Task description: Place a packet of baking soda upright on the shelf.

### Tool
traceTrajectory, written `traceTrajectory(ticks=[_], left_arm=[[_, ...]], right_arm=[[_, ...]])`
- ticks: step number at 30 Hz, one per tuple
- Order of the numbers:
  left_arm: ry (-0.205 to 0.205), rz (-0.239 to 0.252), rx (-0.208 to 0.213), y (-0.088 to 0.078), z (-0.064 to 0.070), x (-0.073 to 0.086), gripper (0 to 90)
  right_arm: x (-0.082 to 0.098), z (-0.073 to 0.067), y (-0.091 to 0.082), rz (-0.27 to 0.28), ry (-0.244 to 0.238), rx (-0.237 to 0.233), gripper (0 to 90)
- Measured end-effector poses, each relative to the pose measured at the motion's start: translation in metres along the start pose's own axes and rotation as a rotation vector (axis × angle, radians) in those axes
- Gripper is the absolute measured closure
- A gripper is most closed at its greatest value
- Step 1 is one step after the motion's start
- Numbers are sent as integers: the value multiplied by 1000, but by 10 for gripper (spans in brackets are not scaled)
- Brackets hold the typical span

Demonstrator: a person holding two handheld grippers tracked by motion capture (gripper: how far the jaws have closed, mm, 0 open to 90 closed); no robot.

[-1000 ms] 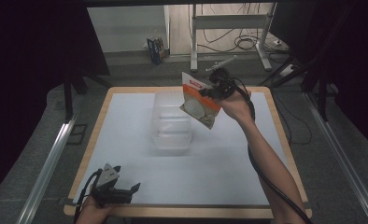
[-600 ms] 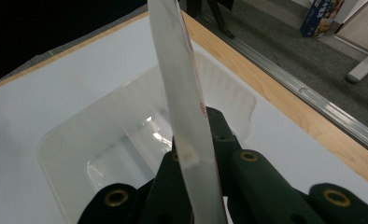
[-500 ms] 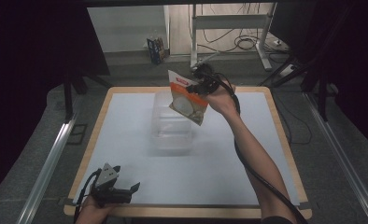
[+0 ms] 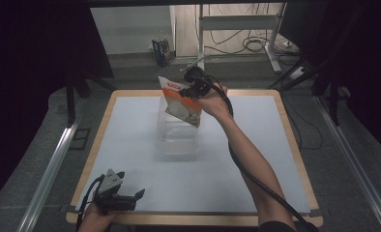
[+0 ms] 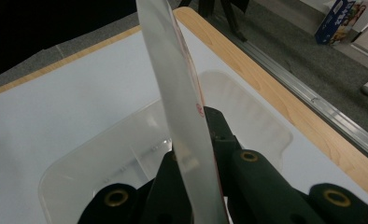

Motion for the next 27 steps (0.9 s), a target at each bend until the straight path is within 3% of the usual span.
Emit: traceTrajectory(ticks=[10, 19, 22, 27], left_arm=[[0, 1, 1, 0, 0, 0, 40], [-1, -3, 0, 0, 0, 0, 40], [1, -3, -1, 0, 0, 0, 40], [-6, 0, 2, 0, 0, 0, 40]], right_arm=[[-4, -6, 16, 17, 13, -21, 886], [5, -6, 14, 24, 16, -64, 885], [12, -7, 21, -31, 4, -53, 885], [19, -8, 38, -37, 23, -67, 885]])
Point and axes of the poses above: each handheld gripper's, and its own axes: y roughly forward along the jaws, x roughly out of its underside, z roughly to its right, the point moved 4 cm from there along y, roughly forward along the jaws, and after that the axes turned 10 degrees about -y, right-handed, at the moved point
